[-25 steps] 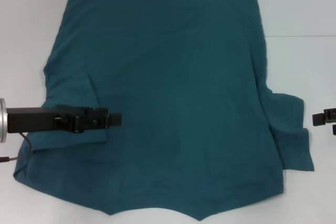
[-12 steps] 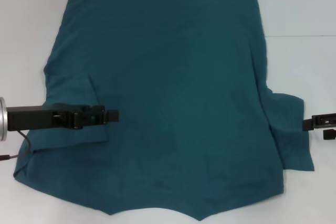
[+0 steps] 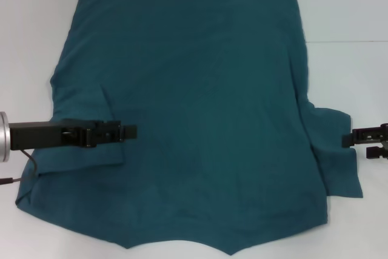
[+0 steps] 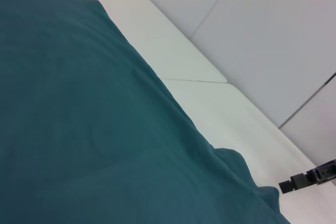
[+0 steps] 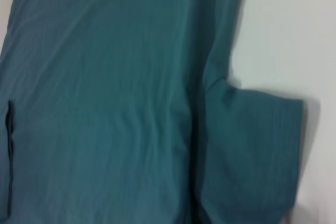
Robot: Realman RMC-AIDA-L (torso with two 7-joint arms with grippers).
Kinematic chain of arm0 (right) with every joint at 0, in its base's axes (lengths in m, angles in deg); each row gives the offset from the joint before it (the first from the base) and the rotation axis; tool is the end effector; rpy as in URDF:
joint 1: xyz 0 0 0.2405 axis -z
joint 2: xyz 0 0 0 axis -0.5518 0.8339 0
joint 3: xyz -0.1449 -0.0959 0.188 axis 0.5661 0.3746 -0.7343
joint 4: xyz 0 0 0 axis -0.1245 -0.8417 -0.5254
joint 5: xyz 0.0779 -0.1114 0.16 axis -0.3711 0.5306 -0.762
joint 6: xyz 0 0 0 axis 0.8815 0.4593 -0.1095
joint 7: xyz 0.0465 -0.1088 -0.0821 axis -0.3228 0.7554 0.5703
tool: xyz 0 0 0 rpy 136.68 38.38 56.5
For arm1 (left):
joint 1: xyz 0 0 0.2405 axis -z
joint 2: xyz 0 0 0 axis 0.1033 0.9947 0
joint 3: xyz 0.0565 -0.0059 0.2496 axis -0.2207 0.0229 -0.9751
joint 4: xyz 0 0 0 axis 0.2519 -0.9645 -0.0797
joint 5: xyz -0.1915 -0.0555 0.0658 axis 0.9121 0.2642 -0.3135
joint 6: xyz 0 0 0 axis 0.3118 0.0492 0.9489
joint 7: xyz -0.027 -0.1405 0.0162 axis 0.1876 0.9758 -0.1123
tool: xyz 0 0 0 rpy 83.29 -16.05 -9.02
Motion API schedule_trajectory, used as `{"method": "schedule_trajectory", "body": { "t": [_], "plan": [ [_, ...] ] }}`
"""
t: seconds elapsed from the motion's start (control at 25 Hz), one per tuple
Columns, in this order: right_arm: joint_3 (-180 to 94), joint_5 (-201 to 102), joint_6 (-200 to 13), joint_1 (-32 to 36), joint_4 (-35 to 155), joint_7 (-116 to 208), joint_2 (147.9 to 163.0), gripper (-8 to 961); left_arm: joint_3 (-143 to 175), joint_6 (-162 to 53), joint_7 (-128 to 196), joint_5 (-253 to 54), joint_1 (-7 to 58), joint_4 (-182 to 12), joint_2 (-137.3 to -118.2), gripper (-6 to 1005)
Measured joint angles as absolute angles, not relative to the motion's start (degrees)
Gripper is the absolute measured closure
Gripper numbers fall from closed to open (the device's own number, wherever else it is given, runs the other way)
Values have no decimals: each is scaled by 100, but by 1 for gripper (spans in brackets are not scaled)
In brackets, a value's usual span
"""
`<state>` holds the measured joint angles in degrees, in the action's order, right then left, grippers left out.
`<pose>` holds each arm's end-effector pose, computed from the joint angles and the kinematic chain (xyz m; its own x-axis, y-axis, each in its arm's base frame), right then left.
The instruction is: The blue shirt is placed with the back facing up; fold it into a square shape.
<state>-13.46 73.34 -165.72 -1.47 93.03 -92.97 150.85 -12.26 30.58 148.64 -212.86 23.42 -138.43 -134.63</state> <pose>0.3275 0.3623 0.0686 0.1046 -0.9317 -0.3478 -0.9896 -0.0628 -0.1293 -0.2626 0.3339 0.0368 0.5276 0.7053 0.4735 0.8108 -0.5844 -0.0330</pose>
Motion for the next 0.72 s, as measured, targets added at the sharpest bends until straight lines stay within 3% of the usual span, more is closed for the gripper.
{"method": "schedule_trajectory", "body": {
  "t": [0.72],
  "plan": [
    [-1302, 7443, -16368, -298, 9093, -9330, 15159, 34, -1226, 2949, 14865, -21286, 2332, -13841, -13463, 401]
  ]
}}
